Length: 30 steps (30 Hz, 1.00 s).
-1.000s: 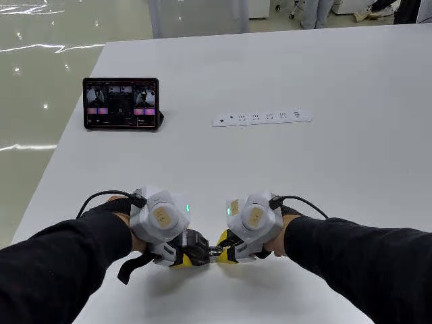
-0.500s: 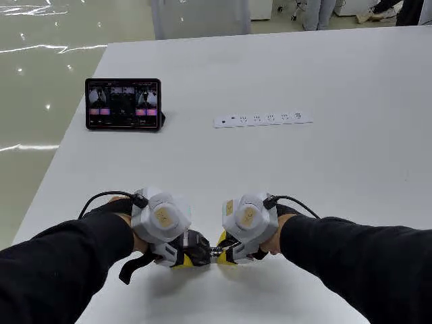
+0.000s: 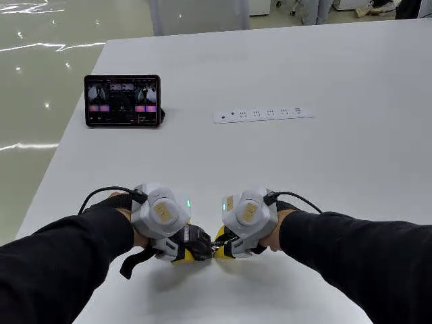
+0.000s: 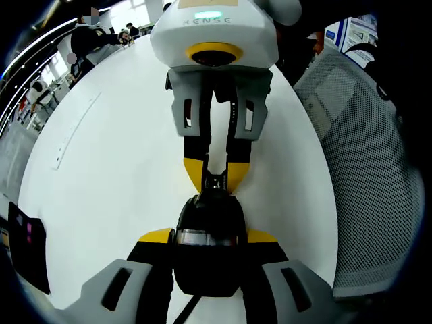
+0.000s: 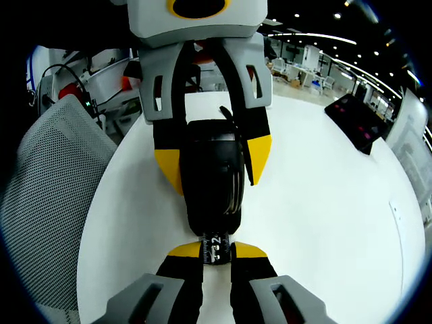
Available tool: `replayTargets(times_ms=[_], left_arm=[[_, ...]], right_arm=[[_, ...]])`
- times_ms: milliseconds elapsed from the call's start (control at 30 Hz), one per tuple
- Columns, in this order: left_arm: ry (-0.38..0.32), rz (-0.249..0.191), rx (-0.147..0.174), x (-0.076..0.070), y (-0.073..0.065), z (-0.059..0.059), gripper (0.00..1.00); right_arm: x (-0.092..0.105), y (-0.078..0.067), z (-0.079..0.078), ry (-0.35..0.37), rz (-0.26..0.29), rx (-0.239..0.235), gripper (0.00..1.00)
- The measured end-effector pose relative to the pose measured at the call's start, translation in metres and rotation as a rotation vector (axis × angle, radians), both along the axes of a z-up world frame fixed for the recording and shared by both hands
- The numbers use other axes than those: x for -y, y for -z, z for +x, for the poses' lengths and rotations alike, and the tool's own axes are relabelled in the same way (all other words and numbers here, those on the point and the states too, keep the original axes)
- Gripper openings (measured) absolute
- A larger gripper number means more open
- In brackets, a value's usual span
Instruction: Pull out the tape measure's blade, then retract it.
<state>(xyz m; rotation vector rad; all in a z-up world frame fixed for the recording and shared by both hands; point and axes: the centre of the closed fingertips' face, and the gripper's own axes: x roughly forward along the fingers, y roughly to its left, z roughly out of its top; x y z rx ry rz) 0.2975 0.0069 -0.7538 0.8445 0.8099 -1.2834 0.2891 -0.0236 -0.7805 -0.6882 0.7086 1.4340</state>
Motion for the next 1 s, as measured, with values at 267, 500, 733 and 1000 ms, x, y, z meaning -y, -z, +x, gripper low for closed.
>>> replayTargets(times_ms=[267, 500, 733, 1000], left_arm=[[-0.006, -0.005, 0.001, 0.000, 0.000, 0.000, 0.33], [-0.006, -0.005, 0.002, 0.000, -0.001, 0.000, 0.33], [-0.005, -0.005, 0.002, 0.000, -0.001, -0.001, 0.33], [-0.005, -0.008, 0.003, 0.000, 0.000, -0.001, 0.33]], right_arm=[[0.017, -0.001, 0.001, 0.012, -0.007, -0.020, 0.11], [0.025, 0.000, 0.002, 0.024, -0.007, -0.019, 0.11], [0.032, -0.001, 0.003, 0.033, -0.014, -0.019, 0.11], [0.041, -0.001, 0.002, 0.036, -0.020, -0.018, 0.11]])
